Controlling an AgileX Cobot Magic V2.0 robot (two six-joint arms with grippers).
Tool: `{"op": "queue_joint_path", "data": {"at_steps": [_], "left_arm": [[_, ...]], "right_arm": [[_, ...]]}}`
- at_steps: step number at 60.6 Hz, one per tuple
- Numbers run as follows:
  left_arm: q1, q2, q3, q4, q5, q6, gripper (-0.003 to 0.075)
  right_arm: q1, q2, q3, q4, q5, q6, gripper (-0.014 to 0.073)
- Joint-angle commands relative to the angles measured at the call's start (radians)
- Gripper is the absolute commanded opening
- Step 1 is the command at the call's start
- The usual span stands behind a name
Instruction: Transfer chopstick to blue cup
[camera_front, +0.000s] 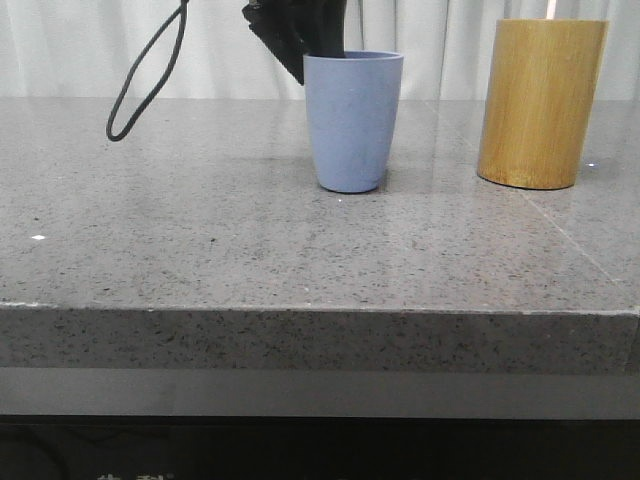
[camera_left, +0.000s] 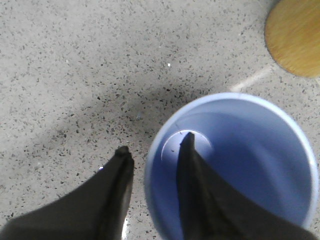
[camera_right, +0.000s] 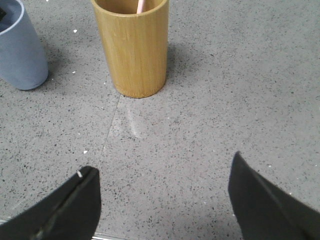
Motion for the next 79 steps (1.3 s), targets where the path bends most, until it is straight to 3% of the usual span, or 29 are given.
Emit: {"op": "queue_joint_path", "data": {"at_steps": [1,25,39,47,59,70,79], "left_arm": [[-0.008,-0.063,-0.042,-0.01,-0.028,-0.005,0.0273],[0.008,-0.178,-0.04,-0.01,-0.024,-0.005,0.027],[0.056,-0.315,0.02,-0.01,-0.028,-0.005,0.0256],[0.096,-0.418,0.113,-0.01,-0.026,-0.005,0.023],[0.15,-0.573,0.244,-0.01,-0.008,-0.005,0.0194],[0.157,-0.72,0.428,-0.021,-0.104,-0.002,0.0188],[0.157,-0.84,0.624,-0.069,-0.196,-0.002,0.0188]], "right_arm": [[-0.002,0.003,-0.034,0.01,-0.061,-0.009,0.0549],[-0.013,0.024,-0.095,0.009,-0.08,0.004,0.0549],[-0.129,0.145,-0.212,0.021,-0.017,0.019,0.0549],[-0.201,0.252,-0.291,0.122,-0.006,0.006,0.0549],[-0.205,0.417,-0.422,0.415,-0.012,-0.212,0.0506],[-0.205,0.549,-0.526,0.621,0.0,-0.353,0.0484],[-0.202,0.65,-0.602,0.699,-0.003,-0.403,0.0484]]}}
